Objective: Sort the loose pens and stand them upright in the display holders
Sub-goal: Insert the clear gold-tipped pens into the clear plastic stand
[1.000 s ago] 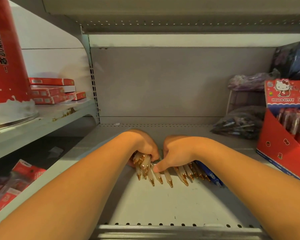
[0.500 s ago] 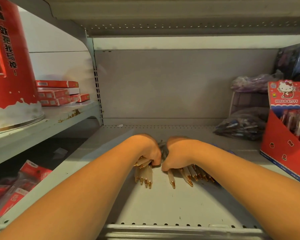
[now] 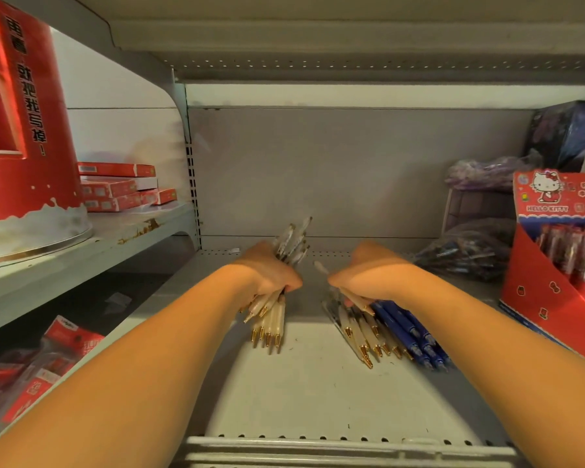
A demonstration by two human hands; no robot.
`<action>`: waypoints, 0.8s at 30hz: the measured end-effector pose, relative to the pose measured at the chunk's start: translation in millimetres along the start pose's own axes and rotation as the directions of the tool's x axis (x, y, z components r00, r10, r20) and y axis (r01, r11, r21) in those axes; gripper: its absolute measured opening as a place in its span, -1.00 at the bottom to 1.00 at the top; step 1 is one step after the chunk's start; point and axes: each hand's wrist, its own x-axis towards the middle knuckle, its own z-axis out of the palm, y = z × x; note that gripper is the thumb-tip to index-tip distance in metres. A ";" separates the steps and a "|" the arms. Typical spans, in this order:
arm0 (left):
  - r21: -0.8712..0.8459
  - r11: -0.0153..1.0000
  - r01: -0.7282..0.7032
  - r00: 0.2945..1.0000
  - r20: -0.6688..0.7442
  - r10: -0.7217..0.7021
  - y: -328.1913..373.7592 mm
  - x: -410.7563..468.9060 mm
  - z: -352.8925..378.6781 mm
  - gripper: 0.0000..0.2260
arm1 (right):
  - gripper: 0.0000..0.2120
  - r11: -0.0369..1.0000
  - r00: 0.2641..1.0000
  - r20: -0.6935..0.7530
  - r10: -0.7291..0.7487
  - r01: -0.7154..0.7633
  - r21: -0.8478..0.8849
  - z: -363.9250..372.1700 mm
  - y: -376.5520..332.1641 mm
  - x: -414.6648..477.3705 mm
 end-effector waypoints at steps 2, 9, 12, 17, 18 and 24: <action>-0.182 0.981 -0.063 0.996 -0.069 0.052 4.2 -1.4 0.4 -0.75 | -0.78 0.961 0.996 -0.042 0.083 -0.069 0.266 -6.0 1.7 -2.5; -0.558 0.764 -0.324 0.946 -0.160 0.283 32.8 -21.1 4.6 -0.68 | -0.87 0.517 0.979 -0.181 0.090 0.109 0.849 -25.0 5.1 -41.7; -0.692 0.607 -0.390 0.905 -0.166 0.391 53.7 -43.0 7.6 -0.68 | -0.84 0.372 0.954 -0.297 0.042 0.261 0.891 -30.4 12.2 -71.2; -0.846 0.360 -0.394 0.815 -0.139 0.563 92.2 -82.1 24.9 -0.70 | -0.82 0.170 0.908 -0.406 0.103 0.386 0.907 -46.3 28.2 -112.6; -0.862 0.332 -0.382 0.795 -0.124 0.594 99.4 -89.3 29.9 -0.70 | -0.81 0.175 0.899 -0.421 0.120 0.398 0.901 -49.0 34.5 -121.4; -0.927 0.212 -0.310 0.701 -0.072 0.710 143.0 -127.6 74.1 -0.77 | -0.81 0.160 0.840 -0.511 0.184 0.487 0.859 -66.4 83.7 -178.5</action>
